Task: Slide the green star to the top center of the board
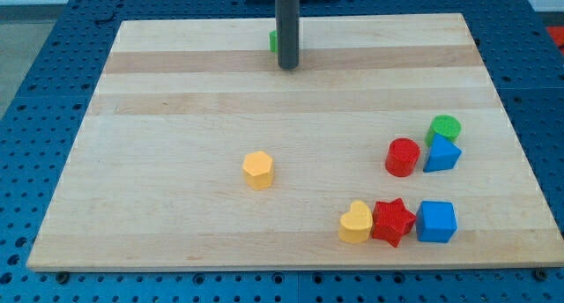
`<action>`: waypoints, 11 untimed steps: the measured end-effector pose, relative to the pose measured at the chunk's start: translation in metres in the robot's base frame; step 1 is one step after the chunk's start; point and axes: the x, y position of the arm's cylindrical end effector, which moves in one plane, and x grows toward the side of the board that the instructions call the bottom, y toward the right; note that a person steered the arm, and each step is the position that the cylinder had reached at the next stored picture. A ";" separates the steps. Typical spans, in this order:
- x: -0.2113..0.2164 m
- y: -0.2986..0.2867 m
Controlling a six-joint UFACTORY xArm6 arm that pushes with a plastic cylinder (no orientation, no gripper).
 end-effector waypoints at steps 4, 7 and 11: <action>-0.049 -0.009; -0.024 0.012; -0.037 0.101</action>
